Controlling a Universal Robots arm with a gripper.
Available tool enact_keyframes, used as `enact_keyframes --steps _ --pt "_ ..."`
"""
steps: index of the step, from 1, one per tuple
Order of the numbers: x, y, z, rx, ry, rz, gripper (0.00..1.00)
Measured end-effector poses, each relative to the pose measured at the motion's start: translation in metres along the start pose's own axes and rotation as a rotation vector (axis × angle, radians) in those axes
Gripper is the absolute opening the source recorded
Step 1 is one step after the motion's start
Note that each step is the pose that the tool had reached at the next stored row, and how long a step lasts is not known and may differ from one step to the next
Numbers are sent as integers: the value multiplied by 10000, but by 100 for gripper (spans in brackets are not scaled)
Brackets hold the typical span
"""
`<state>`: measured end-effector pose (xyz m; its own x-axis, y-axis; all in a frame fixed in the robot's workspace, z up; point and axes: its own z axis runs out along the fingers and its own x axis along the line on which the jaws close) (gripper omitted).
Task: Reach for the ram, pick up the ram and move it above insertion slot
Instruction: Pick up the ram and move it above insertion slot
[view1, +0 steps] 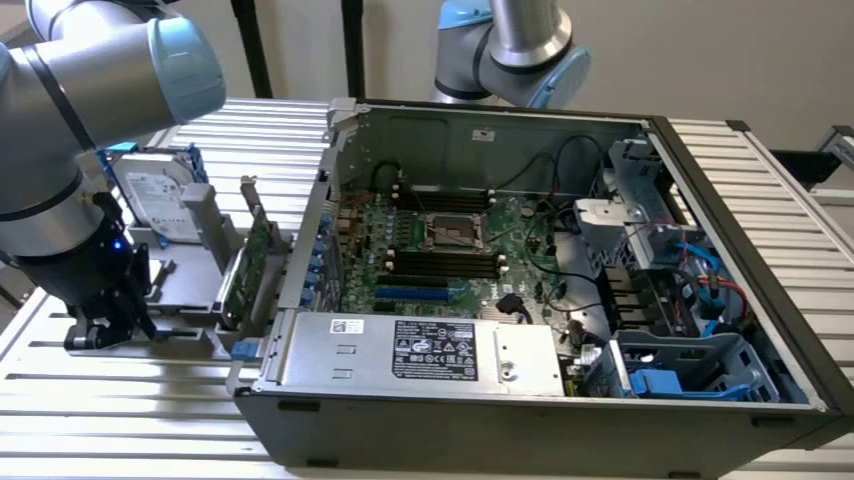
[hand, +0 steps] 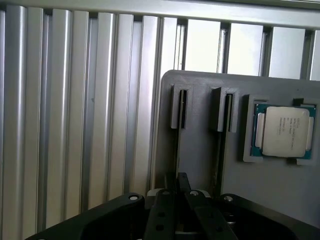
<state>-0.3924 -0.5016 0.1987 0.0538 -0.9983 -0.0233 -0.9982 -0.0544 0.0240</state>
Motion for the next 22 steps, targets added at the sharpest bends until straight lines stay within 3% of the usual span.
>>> enact_keyframes --steps 7,13,18,22 --pt "0 -10 -21 -40 -3 102 13" --pt "-1 -15 -104 -45 -4 108 13" --pt "-5 -12 -227 -45 -5 109 13" --pt "-8 -8 -393 -45 -4 108 13"
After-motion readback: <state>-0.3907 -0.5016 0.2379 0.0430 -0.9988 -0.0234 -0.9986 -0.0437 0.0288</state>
